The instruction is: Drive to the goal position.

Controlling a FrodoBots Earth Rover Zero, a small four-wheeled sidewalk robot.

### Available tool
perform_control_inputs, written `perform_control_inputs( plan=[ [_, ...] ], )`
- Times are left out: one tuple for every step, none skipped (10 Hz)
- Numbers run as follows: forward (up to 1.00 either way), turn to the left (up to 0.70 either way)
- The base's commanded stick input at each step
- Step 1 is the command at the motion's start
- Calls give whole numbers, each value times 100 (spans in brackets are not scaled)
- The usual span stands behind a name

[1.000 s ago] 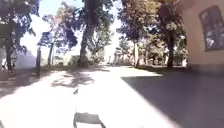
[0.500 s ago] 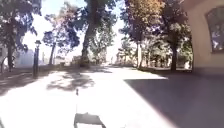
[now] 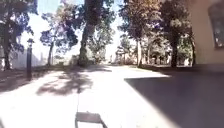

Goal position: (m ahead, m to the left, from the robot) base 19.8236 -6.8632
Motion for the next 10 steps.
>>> perform_control_inputs(
  plan=[
    [70, -1],
    [70, -1],
    [70, -1],
    [70, -1],
    [70, -1],
    [70, -1],
    [70, -1],
    [70, -1],
    [70, -1],
    [70, -1]
  ],
)
